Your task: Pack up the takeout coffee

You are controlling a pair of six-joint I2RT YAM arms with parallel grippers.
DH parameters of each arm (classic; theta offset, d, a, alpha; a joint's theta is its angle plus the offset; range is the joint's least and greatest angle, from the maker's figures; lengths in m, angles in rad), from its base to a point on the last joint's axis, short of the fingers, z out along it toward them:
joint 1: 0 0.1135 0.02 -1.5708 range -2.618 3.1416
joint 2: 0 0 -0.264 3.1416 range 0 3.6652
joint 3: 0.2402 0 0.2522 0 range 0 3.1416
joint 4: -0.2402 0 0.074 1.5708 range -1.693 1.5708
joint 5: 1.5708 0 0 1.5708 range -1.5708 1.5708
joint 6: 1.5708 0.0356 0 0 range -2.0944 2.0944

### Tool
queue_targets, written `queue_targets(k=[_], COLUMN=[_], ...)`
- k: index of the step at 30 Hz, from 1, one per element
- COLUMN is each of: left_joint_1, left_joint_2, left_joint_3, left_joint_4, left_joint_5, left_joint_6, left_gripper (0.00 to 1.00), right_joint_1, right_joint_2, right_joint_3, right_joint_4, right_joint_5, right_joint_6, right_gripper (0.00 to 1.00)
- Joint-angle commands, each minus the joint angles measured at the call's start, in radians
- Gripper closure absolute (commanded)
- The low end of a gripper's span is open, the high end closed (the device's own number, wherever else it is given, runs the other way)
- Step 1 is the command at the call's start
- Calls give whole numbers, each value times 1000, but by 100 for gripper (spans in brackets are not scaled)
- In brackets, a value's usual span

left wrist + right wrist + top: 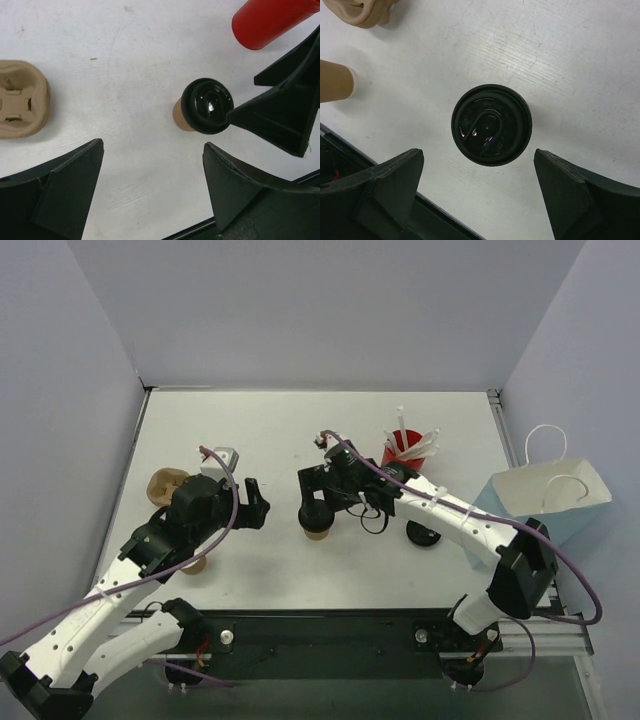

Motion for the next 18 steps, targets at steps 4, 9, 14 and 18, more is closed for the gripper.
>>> queue_targets(k=[4, 9, 14, 18], left_joint_1=[5, 5, 0, -9], left_joint_2=[-177, -207, -210, -231], left_joint_3=[-169, -167, -164, -169], left_joint_4=[-12, -10, -33, -32], left_joint_5=[-28, -36, -44, -50], left_joint_6=[73, 85, 82, 77], left_gripper=[10, 10, 10, 10], right_joint_1=[61, 67, 62, 44], right_joint_2=[167, 213, 219, 232], right_joint_3=[103, 109, 97, 101], right_joint_4=[-138, -143, -143, -143], right_joint_5=[131, 143, 188, 214], right_joint_6=[-86, -83, -86, -88], right_gripper=[1, 11, 26, 32])
